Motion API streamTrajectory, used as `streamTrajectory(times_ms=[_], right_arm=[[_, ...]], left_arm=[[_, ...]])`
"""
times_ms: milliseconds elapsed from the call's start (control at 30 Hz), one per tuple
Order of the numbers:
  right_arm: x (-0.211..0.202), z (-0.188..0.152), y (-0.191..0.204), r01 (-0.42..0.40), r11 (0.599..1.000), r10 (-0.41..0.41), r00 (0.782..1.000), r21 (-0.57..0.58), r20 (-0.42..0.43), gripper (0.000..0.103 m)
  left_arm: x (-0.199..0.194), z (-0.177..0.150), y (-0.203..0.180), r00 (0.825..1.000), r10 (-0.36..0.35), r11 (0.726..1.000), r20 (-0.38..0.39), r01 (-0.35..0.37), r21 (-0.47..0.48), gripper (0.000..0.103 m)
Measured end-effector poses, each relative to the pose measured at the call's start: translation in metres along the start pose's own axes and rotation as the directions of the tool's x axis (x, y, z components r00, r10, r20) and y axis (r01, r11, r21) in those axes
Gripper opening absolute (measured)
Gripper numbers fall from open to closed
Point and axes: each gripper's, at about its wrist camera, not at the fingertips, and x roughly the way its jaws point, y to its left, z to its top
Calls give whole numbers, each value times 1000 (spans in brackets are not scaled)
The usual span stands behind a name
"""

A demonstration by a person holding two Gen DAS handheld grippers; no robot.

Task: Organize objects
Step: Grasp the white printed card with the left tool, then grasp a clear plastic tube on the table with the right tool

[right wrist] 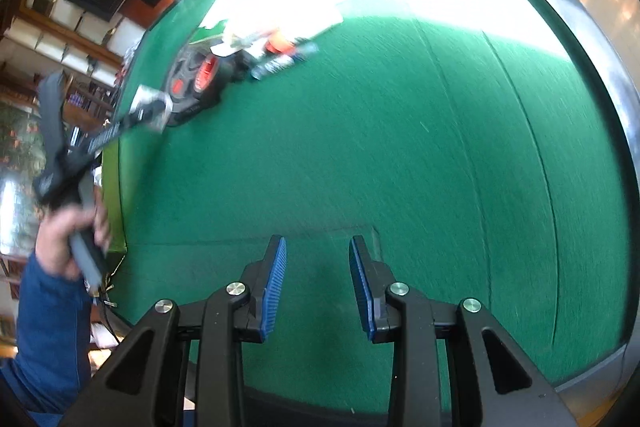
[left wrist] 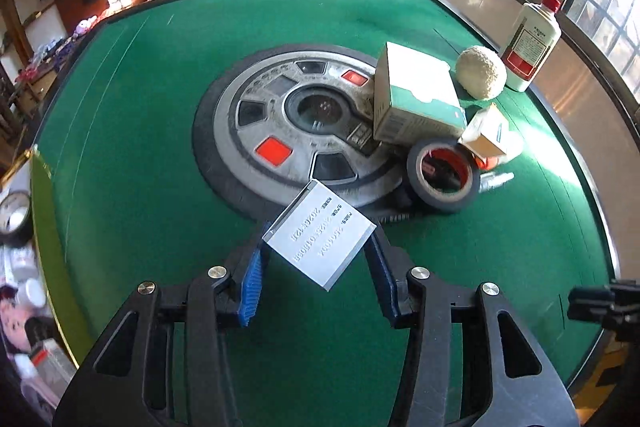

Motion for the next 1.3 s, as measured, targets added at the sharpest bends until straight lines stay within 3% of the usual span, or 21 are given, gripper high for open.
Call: streamTrajectory(times_ms=[200,267,433,500,567,733,800,900,967,1067,1133,1300], right_arm=[[27,55,38,-6,975,6,1000,-220,0,33],[35,75,43,30,960,-28,1000,-278,10,33],[53,108,58,132,868,-127,991,-478,42,33],[61,117,60,122,845,-119,992,-520,39,33],[70,122,58,164,816,-163,985,-554,51,33],[73,118,53,95,817,-128,992,-569,-19,34],[71,103,58,90,798,-142,989,-596,-41,31],[71,86,65,111,787,-168,985,-606,-38,18],[72,84,66,122,809,-173,984,-574,-33,12],[71,93,62,129,859,-163,986,-496,-26,13],[78,101,66,118,871,-149,988,-477,-27,14],[86,99,83,176,810,-205,979,-559,11,13]], left_arm=[[-34,-52,9,1000,-5,1000,-22,4,-29,47],[-44,-65,13,1000,-11,999,-18,10,-47,47],[-56,-86,24,1000,2,996,-30,-5,-85,47],[-58,-90,29,999,7,994,-32,-10,-104,47],[-59,-95,32,999,7,993,-39,-12,-114,47],[-60,-96,32,999,8,991,-39,-13,-130,47],[-59,-95,31,999,2,992,-42,-8,-129,47],[-56,-93,28,999,-5,992,-46,-1,-127,47],[-53,-91,25,999,-4,992,-52,-2,-124,47],[-50,-89,23,998,-1,993,-57,-5,-117,47],[-49,-88,23,998,-2,993,-59,-5,-121,47],[-45,-91,23,998,0,992,-70,-8,-123,47]])
